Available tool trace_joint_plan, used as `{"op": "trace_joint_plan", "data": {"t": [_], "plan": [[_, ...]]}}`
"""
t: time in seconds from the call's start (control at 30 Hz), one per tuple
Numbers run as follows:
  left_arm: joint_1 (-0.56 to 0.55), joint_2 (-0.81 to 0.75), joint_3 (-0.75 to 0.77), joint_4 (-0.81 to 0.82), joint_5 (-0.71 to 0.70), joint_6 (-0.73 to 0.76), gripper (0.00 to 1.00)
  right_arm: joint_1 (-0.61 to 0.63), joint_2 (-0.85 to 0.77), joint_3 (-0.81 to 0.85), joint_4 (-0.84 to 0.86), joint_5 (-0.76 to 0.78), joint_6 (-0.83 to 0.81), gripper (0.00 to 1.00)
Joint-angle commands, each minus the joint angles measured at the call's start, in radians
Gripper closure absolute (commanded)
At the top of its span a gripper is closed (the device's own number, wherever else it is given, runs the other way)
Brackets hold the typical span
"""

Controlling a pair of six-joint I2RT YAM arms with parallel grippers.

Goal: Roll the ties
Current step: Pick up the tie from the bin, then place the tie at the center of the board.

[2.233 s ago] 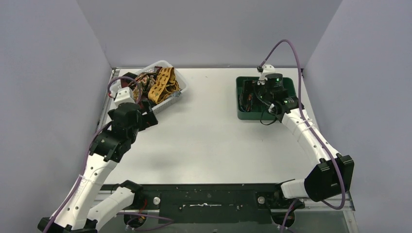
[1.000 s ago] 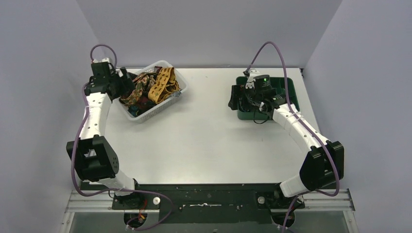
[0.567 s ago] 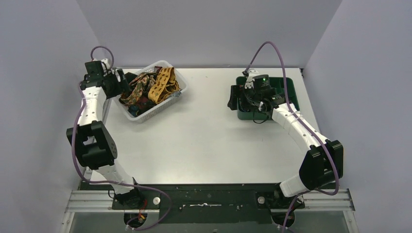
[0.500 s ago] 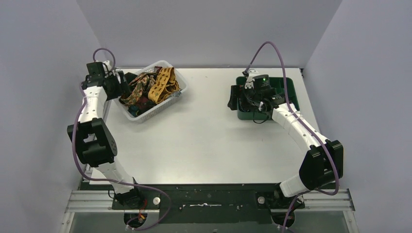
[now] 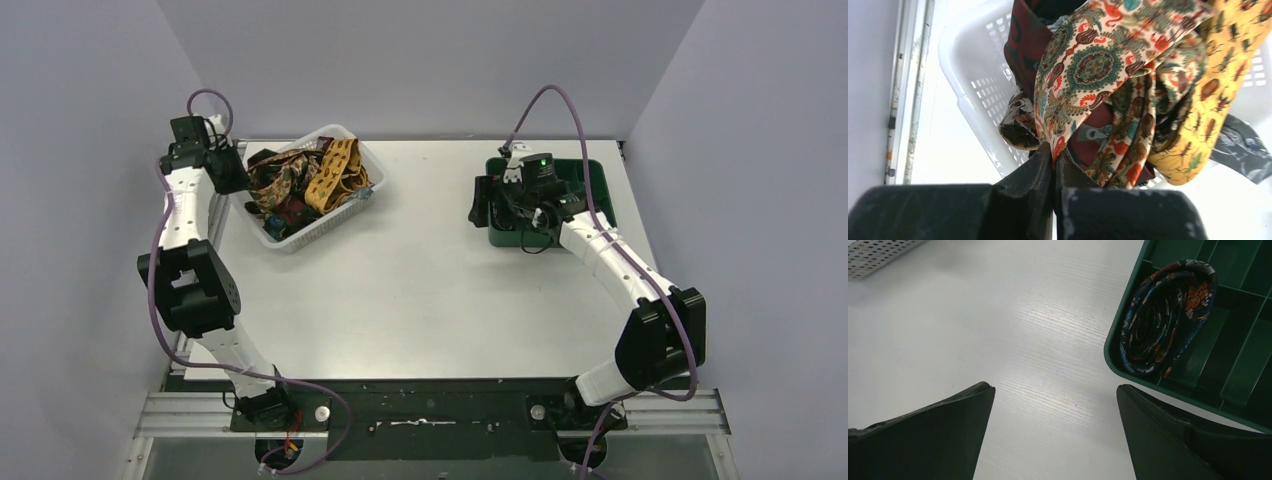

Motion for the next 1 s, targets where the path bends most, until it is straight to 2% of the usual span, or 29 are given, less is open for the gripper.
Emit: {"op": "trace_joint_plan", "data": {"t": [0.0, 0.1, 0.17, 0.27, 0.47, 0.6, 0.7, 0.83, 0.97], "plan": [[0.004, -0.103, 0.09, -0.033, 0.039, 0.004, 1.0, 0.005, 0.026, 0.048, 0.009, -0.022, 0.006, 0.0], [0.002, -0.141, 0.09, -0.037, 0.129, -0.013, 1.0, 0.005, 0.031, 0.044, 0.013, -0.03, 0.017, 0.0], [-0.01, -0.183, 0.067, -0.026, 0.245, -0.029, 1.0, 0.005, 0.033, 0.042, 0.015, -0.04, 0.021, 0.0], [-0.077, -0.29, -0.009, 0.033, 0.32, -0.087, 1.0, 0.007, 0.033, 0.036, 0.027, -0.057, 0.032, 0.0], [-0.417, -0.537, -0.272, 0.268, 0.327, -0.262, 1.0, 0.007, 0.053, 0.021, 0.073, -0.102, 0.086, 0.0], [-0.577, -0.631, -0.431, 0.394, 0.321, -0.351, 1.0, 0.007, 0.051, 0.013, 0.092, -0.12, 0.114, 0.0], [-0.706, -0.658, -0.527, 0.476, 0.324, -0.378, 1.0, 0.007, 0.036, -0.002, 0.104, -0.1, 0.135, 0.0], [-0.866, -0.646, -0.665, 0.549, 0.246, -0.418, 1.0, 0.005, 0.012, -0.02, 0.106, -0.042, 0.15, 0.0], [-1.013, -0.598, -0.803, 0.707, 0.171, -0.485, 1.0, 0.004, 0.008, -0.025, 0.084, -0.022, 0.132, 0.0]]}}
